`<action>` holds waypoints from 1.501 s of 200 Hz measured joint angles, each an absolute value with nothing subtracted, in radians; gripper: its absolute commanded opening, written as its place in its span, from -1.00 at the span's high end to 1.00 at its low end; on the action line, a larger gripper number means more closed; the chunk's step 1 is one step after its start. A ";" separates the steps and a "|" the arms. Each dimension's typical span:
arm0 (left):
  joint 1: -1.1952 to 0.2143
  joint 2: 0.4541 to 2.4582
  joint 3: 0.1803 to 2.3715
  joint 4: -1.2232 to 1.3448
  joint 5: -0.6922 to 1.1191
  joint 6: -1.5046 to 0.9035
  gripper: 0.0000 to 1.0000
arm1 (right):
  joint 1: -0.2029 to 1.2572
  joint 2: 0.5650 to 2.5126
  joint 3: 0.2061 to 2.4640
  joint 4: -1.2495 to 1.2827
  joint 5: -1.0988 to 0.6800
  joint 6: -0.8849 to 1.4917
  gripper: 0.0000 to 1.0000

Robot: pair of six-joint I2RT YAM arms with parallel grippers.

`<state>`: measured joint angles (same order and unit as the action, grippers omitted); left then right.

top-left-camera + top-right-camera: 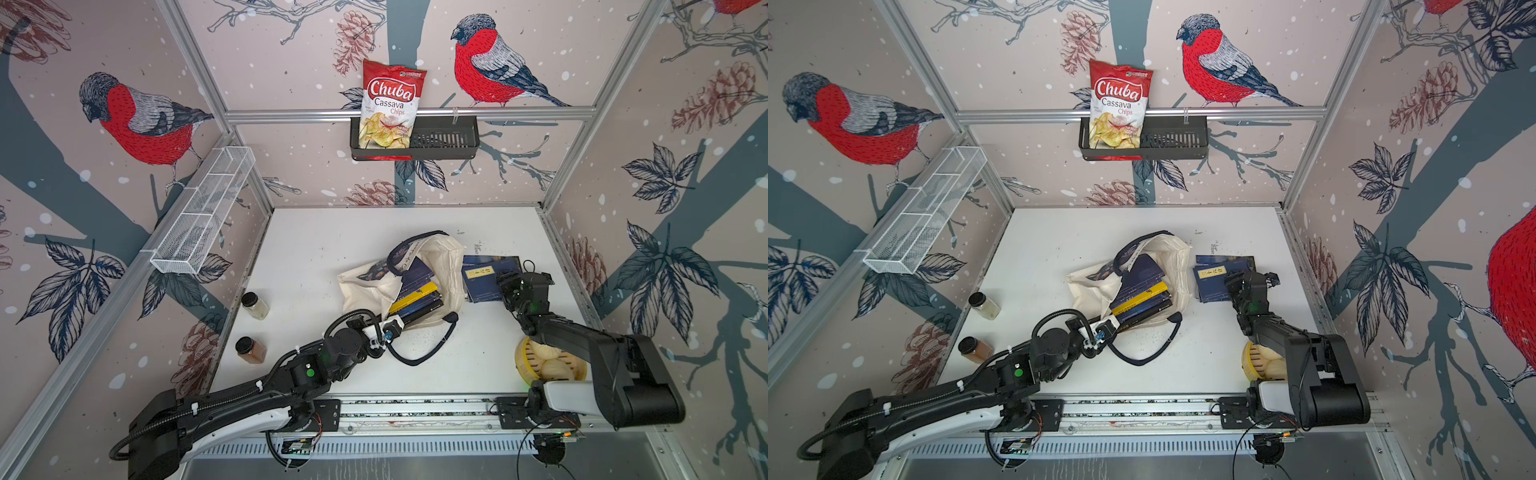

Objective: Take out the books from the canvas bag
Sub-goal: Place the book on the book.

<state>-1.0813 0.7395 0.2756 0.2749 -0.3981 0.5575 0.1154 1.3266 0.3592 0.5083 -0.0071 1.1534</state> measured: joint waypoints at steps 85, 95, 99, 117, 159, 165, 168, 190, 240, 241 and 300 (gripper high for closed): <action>-1.082 0.741 0.276 0.275 -0.398 0.558 1.00 | 0.115 1.245 0.437 0.247 -0.027 1.211 -0.99; -1.082 0.741 0.276 0.275 -0.398 0.558 1.00 | 0.115 1.224 0.435 0.200 -0.032 1.217 -0.99; -1.082 0.741 0.276 0.275 -0.398 0.558 1.00 | 0.117 1.214 0.433 0.183 -0.035 1.227 -0.99; -1.082 0.741 0.276 0.275 -0.398 0.558 1.00 | 0.117 1.163 0.422 0.094 -0.039 1.234 -0.99; -1.082 0.741 0.276 0.275 -0.398 0.558 1.00 | 0.117 1.035 0.423 -0.012 -0.010 1.236 -0.99; -1.082 0.741 0.277 0.275 -0.398 0.557 1.00 | 0.117 1.032 0.429 -0.027 -0.009 1.236 -0.99; -1.082 0.741 0.278 0.275 -0.398 0.557 1.00 | 0.117 1.031 0.432 -0.034 -0.009 1.236 -0.99; -1.082 0.738 0.278 0.274 -0.398 0.557 1.00 | 0.117 1.027 0.455 -0.076 -0.009 1.229 -0.99; -1.082 0.739 0.278 0.274 -0.398 0.558 1.00 | 0.189 0.925 0.441 -0.141 -0.010 1.233 -0.99; -1.082 0.739 0.278 0.274 -0.398 0.558 1.00 | 0.192 0.923 0.442 -0.141 -0.010 1.233 -0.99; -1.084 0.735 0.277 0.274 -0.398 0.562 1.00 | 0.540 0.833 0.582 -0.124 0.121 1.212 -0.98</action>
